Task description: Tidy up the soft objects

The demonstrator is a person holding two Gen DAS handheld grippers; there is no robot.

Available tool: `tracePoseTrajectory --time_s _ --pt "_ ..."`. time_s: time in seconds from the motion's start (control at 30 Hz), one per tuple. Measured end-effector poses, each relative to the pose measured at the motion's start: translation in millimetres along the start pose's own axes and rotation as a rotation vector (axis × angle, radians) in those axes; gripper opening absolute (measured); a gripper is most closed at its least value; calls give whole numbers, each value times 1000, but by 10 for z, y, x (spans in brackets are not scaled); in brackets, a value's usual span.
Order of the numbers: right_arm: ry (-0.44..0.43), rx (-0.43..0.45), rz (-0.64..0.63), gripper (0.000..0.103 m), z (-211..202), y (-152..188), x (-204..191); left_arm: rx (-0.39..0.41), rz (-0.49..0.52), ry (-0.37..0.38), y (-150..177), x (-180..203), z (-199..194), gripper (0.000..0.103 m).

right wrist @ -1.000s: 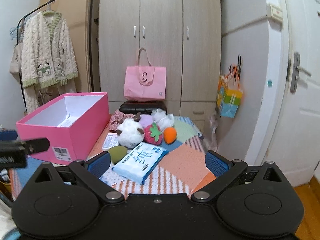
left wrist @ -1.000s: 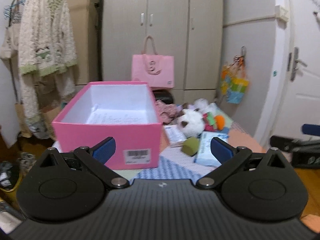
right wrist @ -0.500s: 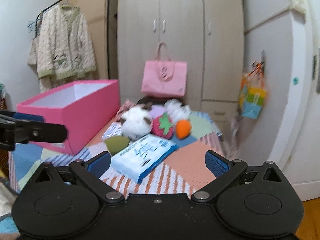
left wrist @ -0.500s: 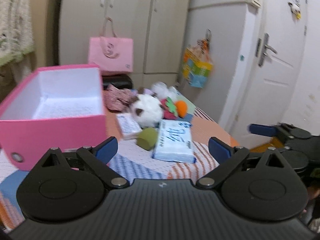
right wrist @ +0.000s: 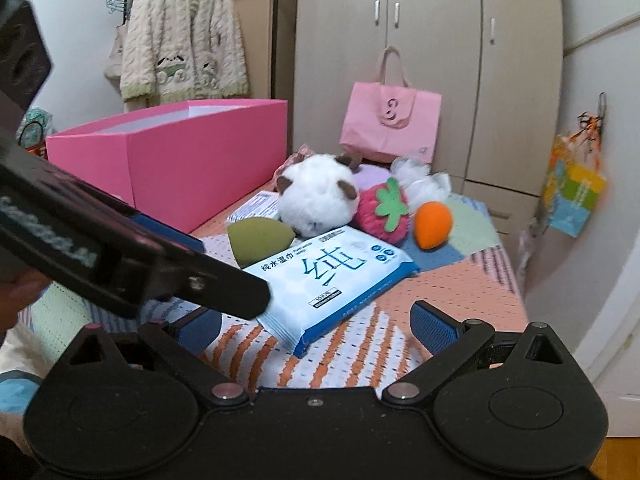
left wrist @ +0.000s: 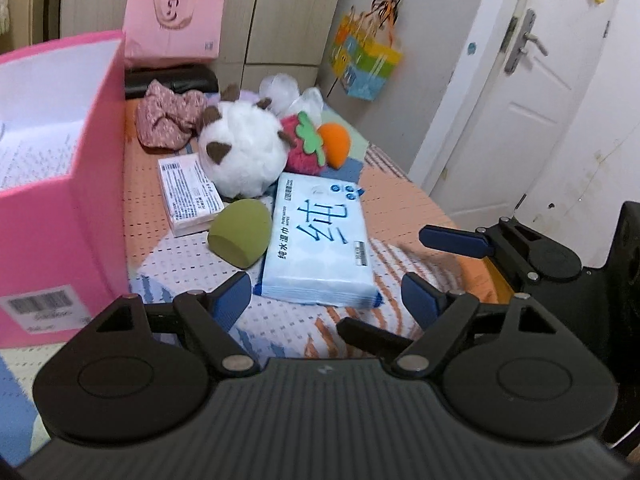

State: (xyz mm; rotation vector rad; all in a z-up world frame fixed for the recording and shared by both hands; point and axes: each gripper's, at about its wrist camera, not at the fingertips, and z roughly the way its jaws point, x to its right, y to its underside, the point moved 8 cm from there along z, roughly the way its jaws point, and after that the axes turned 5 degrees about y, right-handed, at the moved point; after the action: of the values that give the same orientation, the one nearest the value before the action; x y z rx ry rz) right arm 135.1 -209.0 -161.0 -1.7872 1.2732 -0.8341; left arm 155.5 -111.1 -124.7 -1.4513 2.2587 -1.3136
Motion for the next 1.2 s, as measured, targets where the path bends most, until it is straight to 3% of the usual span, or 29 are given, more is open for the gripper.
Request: tracePoseTrajectory --time_s 0.47,0.7,0.97,1.2 --pt "-56 -21 22 102 289 55 112 -55 1 -22 26 31 270 82" --pt "-84 -11 44 102 268 72 149 -90 -48 100 -5 207 342 82" --pt "-38 9 42 102 330 62 215 -26 51 -18 -207 261 460 82" --pt "-56 30 8 102 373 45 188 -90 -1 5 -192 159 620 79"
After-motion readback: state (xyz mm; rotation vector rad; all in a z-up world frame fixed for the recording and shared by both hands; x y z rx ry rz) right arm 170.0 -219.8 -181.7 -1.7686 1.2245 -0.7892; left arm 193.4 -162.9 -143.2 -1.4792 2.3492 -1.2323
